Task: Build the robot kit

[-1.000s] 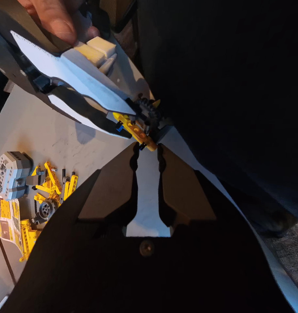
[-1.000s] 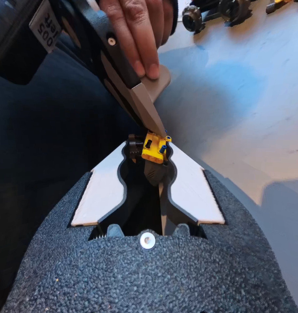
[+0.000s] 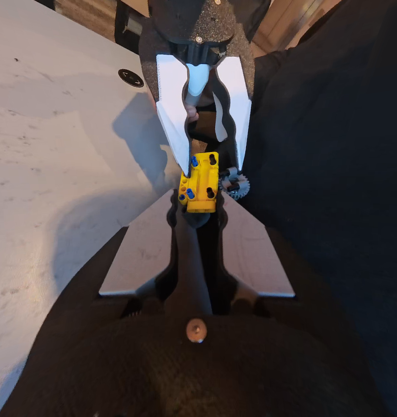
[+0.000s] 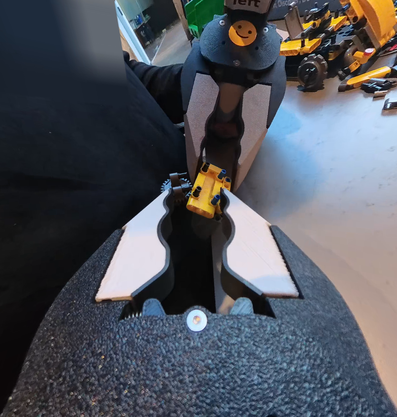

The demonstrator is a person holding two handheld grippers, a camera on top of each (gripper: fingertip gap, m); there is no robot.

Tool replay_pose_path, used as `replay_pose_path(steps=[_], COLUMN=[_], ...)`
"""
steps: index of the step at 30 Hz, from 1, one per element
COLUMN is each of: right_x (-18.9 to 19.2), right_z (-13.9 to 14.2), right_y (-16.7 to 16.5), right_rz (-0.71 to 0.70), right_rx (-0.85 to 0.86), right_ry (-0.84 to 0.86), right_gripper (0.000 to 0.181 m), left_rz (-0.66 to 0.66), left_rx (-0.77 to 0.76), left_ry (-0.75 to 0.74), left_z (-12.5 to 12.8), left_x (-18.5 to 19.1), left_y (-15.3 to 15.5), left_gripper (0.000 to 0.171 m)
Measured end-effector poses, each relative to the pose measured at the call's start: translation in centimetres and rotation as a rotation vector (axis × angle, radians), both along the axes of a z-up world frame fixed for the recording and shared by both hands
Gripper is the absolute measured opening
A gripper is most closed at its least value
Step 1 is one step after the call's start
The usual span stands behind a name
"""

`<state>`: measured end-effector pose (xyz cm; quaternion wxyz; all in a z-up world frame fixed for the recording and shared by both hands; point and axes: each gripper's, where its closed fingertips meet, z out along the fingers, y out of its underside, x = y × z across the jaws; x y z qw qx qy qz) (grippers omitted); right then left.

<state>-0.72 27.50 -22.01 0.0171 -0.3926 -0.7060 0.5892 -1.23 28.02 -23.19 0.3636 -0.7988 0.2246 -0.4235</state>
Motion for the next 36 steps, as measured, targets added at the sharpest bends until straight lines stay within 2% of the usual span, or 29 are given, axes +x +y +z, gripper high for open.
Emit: replay_pose_path(steps=[4,6,9,12,16,20,26,30,36], right_x=[-0.3,-0.7,-0.8,-0.7,-1.0,-1.4,-1.5,-1.4,-1.5], right_z=[0.1,0.6,1.7,1.0,0.6,0.2,0.2,0.2,-0.2], right_y=[0.7,1.4,1.7,1.5,1.9,2.5,3.0,3.1,3.7], right_rz=[-0.044,-0.089,-0.11,-0.101,-0.094,-0.075,-0.034,-0.054,-0.145], right_rx=[0.019,0.047,0.12,0.342,0.698,0.919,1.09,1.071,1.078], right_ry=[0.019,0.053,0.127,0.198,0.37,0.431,0.463,0.456,0.492], right_gripper=[0.044,0.051,0.053,0.06,0.038,0.026,0.023,0.021,0.021], left_rz=[0.021,0.057,0.122,0.162,0.194,0.202,0.211,0.192,0.194], left_rx=[-0.049,-0.09,-0.12,-0.158,-0.219,-0.234,-0.23,-0.19,-0.091], left_ry=[-0.034,-0.006,-0.022,-0.047,-0.091,-0.071,0.034,0.094,-0.002], left_z=[-0.1,-0.7,-0.6,-0.5,-0.7,-0.7,-0.9,-0.6,0.3], left_x=[-0.4,-0.8,-1.2,-1.9,-2.5,-2.4,-2.5,-2.6,-3.1], left_y=[0.1,0.5,1.2,1.7,2.2,2.4,2.9,2.9,3.0], left_gripper=[0.033,0.032,0.032,0.032,0.033,0.032,0.032,0.032,0.035])
